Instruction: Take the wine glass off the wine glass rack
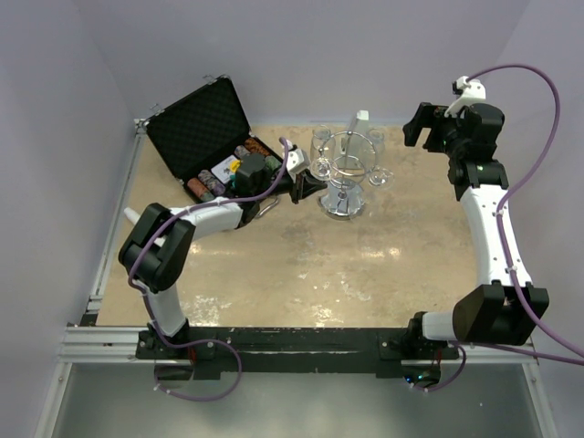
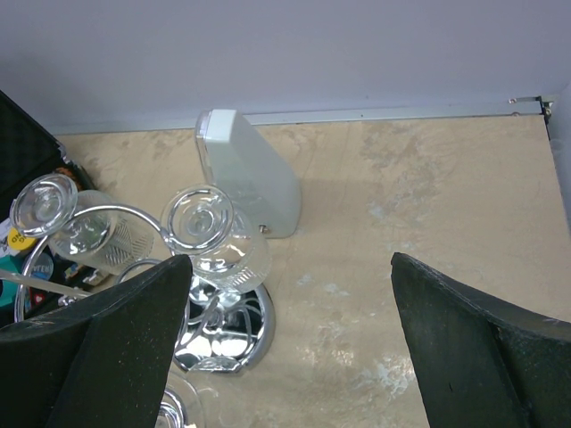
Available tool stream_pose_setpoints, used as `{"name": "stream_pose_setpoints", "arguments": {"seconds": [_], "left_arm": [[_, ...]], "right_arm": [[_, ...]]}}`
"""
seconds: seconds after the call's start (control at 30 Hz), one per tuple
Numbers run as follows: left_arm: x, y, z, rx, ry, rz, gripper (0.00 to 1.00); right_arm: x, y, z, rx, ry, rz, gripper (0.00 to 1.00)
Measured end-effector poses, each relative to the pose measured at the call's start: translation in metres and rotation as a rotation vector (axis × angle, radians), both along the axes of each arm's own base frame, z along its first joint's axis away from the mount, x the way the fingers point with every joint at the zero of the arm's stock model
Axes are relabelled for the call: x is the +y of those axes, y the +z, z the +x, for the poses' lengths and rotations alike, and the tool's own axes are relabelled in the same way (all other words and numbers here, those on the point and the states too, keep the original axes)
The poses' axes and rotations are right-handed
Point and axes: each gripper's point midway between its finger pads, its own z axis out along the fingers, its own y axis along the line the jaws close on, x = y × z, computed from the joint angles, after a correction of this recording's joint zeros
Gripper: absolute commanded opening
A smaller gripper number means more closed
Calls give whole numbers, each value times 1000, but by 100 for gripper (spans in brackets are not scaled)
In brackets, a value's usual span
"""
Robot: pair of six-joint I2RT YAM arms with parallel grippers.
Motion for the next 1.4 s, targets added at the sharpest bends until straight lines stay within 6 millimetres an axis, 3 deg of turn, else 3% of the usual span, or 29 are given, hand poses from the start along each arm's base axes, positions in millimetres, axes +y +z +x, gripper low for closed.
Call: {"name": "stream_pose_setpoints", "arguments": {"seconds": [0.7,1.4], "left_arm": [[14,8,-8,-20,39,11,0],[17,14,-10,-16,52,3,0]], "right_arm": [[1,2,1,-12,4,3,98],[2,-10,0,9,6,10,98]]}}
